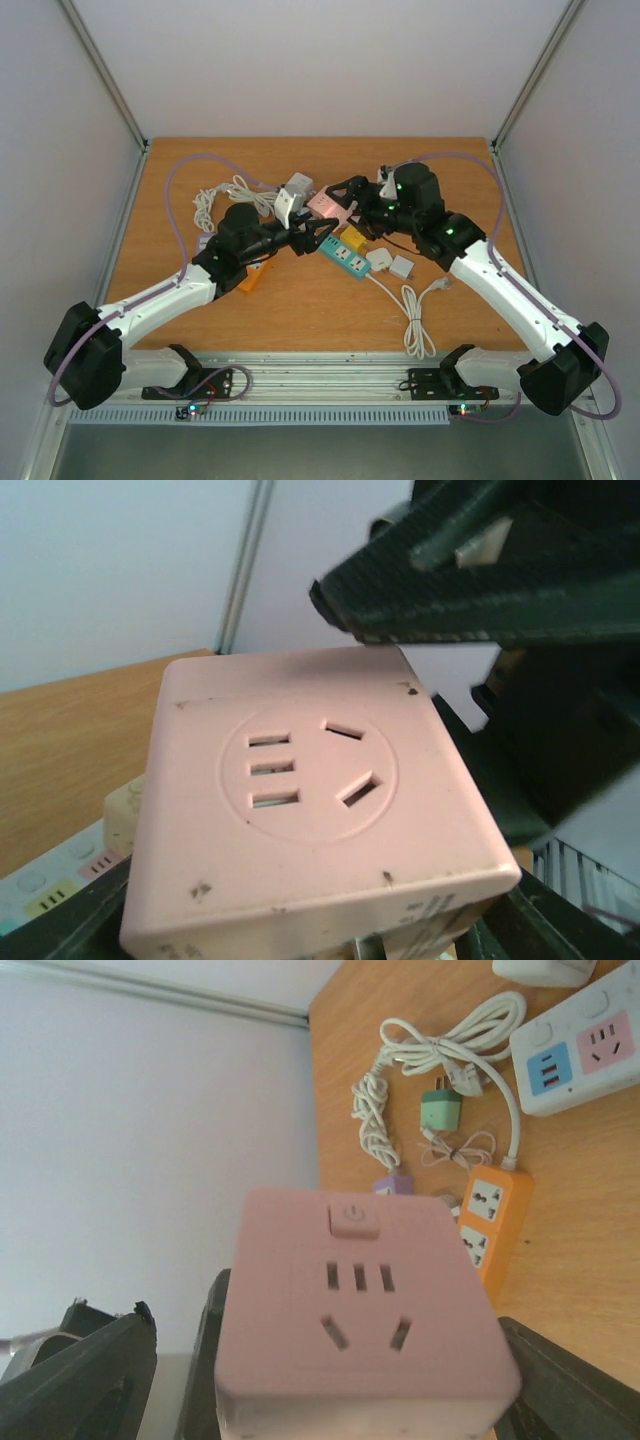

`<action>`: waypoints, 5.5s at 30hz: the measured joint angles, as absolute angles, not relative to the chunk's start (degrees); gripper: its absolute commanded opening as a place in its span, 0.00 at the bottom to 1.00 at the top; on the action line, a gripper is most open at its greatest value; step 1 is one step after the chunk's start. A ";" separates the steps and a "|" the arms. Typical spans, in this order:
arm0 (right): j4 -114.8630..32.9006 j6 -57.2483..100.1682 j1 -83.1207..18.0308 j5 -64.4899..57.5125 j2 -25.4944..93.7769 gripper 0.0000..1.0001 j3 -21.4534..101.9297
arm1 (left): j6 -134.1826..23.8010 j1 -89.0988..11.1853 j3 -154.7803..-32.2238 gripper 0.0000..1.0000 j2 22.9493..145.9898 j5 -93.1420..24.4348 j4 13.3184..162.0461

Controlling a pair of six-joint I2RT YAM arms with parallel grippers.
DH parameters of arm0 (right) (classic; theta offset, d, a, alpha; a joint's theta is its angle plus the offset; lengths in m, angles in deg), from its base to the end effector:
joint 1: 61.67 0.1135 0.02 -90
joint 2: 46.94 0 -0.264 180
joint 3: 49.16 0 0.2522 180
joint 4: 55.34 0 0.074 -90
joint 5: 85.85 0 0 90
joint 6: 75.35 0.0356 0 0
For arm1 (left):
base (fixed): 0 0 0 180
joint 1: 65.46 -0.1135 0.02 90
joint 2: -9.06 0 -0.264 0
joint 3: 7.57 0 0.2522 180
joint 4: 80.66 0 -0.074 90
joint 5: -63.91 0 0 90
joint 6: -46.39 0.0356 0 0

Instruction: Insert the plug

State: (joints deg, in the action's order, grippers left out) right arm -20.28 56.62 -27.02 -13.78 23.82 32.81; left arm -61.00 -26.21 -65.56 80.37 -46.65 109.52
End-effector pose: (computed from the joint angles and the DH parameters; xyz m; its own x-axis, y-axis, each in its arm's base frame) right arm 0.2233 0.1677 0.3682 -0.7640 0.2454 -0.5968 -0.3520 0.6166 0.7042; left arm 0.2151 -0.1919 0.2996 -0.2987 -0.1173 -0.9471 0.8118 0.4906 -0.3168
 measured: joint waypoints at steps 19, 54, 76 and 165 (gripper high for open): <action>-5.15 39.77 -32.70 -34.74 15.89 0.61 33.53 | -34.31 -26.82 -71.72 0.45 80.28 -69.80 102.33; -3.64 39.03 -35.13 -48.07 16.08 0.69 34.34 | -22.66 -27.90 -81.49 0.45 80.24 -78.45 83.05; 4.99 18.85 -35.30 -18.72 29.90 0.49 46.95 | -45.94 -26.85 -80.31 0.99 68.92 -37.64 73.59; 21.25 10.53 -29.99 14.22 81.44 0.50 81.83 | -52.36 -27.90 -73.82 0.99 40.15 -11.68 53.20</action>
State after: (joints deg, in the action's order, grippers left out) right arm 21.25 10.53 -29.99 14.22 81.44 81.83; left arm -52.36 -27.90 -73.82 40.15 -11.68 53.20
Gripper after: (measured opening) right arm 0.641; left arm 0.994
